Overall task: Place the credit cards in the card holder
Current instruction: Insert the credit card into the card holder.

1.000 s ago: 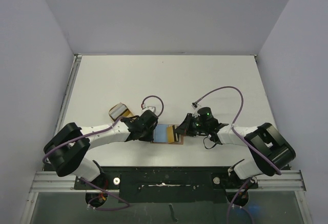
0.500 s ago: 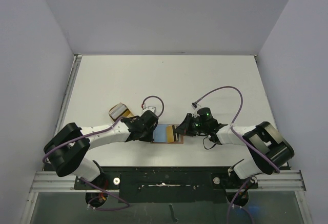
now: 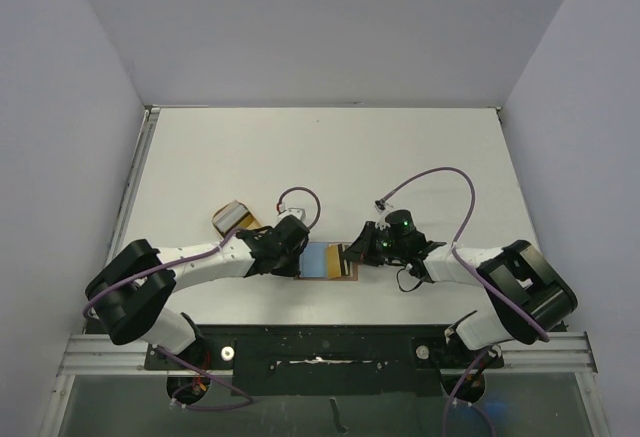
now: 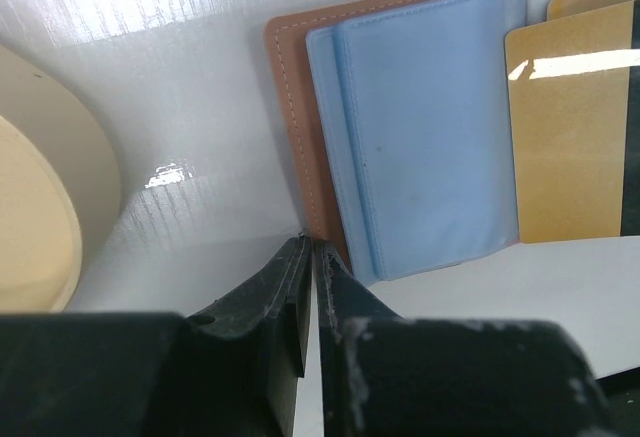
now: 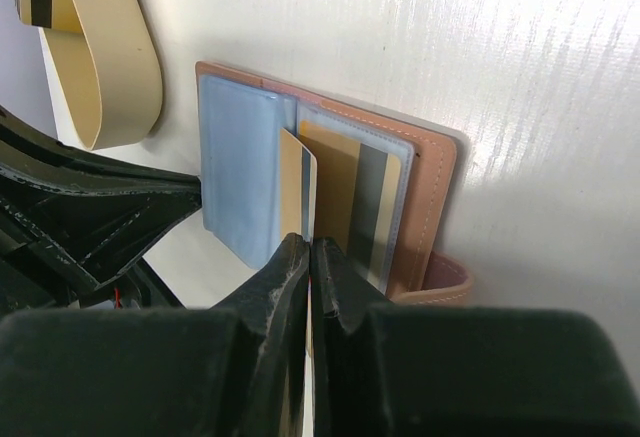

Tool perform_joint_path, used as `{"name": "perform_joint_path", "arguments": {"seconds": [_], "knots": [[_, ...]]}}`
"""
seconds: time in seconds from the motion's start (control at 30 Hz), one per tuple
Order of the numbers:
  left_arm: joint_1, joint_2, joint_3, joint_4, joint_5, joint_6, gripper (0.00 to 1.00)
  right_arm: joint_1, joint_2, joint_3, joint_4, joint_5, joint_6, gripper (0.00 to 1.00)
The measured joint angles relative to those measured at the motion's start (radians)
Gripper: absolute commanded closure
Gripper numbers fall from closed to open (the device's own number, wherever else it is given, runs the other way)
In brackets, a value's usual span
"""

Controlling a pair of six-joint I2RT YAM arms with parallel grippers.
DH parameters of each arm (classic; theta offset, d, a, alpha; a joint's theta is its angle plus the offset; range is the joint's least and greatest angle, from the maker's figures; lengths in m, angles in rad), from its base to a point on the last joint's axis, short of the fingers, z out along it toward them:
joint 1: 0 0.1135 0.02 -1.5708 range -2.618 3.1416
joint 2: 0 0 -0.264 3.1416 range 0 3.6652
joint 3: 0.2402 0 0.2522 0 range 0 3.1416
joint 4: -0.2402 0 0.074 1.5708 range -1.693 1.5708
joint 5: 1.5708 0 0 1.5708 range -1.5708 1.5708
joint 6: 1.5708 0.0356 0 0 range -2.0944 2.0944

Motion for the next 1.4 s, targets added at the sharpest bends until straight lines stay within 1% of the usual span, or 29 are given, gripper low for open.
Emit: {"name": "perform_joint_path", "arguments": {"seconds": [0.5, 0.67, 1.3, 1.4], "knots": [[-0.021, 0.000, 0.000, 0.000, -0.006, 0.003, 0.94, -0.002, 0.074, 0.008, 0.064, -0.020, 0.006, 1.00], [-0.023, 0.000, 0.000, 0.000, -0.007, 0.003, 0.94, -0.002, 0.077, 0.008, 0.095, -0.020, 0.008, 1.00], [-0.024, 0.000, 0.000, 0.001, -0.010, 0.003, 0.94, -0.006, 0.170, 0.024, 0.192, -0.056, 0.028, 1.00], [-0.025, 0.000, 0.000, 0.001, -0.012, 0.003, 0.94, -0.001, 0.171, 0.026, 0.194, -0.055, 0.034, 0.96]]}}
